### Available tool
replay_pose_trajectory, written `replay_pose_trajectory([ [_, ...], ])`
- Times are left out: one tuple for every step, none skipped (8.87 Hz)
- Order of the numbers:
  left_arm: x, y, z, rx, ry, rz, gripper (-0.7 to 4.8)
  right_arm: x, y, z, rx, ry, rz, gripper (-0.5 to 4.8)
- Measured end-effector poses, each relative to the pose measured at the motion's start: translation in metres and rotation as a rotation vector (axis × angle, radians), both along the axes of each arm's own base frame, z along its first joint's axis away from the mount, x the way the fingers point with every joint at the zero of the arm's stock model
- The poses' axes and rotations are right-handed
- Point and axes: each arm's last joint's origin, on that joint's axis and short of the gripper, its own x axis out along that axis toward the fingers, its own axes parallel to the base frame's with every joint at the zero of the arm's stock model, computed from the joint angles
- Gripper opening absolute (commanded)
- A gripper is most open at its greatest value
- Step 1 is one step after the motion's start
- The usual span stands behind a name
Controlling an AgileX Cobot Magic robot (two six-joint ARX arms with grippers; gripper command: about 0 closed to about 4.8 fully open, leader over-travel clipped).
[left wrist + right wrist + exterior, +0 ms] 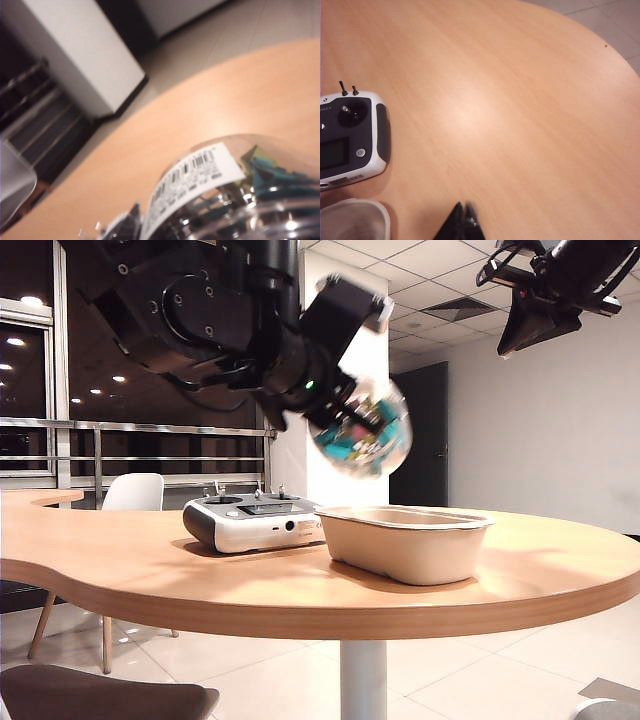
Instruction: Pick up the box filled with clips, pour some clips from it into the rectangular paper box, and then put the clip box back on the table.
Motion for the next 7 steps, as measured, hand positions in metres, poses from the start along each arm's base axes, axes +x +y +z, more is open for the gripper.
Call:
replay_pose_trajectory([
  [-0.002, -0.010, -0.007, 0.010, -0.067, -0.048, -0.06, 0.000, 0.000, 0.000, 0.003, 0.000, 0.006, -0.05],
  [-0.002, -0.016, -0.022, 0.095, -0.083, -0.112, -0.06, 0.000, 0.000, 0.000, 0.009, 0.002, 0.016, -0.05],
  [-0.003, -0.021, -0.035, 0.206, -0.103, -0.136, -0.06, 0.000, 0.000, 0.000, 0.009, 0.004, 0.016, -0.05],
  [-0.004, -0.024, -0.044, 0.284, -0.122, -0.161, -0.06, 0.000, 0.000, 0.000, 0.008, 0.008, 0.017, -0.05],
  [-0.004, -0.024, -0.039, 0.267, -0.164, -0.157, -0.06, -0.001, 0.001, -0.001, 0.009, 0.009, 0.019, -0.05],
  [-0.003, -0.026, -0.032, 0.206, -0.247, -0.147, -0.06, -0.001, 0.000, -0.002, 0.008, 0.025, 0.019, -0.05],
  [-0.002, -0.026, -0.035, 0.199, -0.261, -0.138, -0.06, -0.001, 0.000, -0.002, 0.008, 0.025, 0.019, -0.05],
])
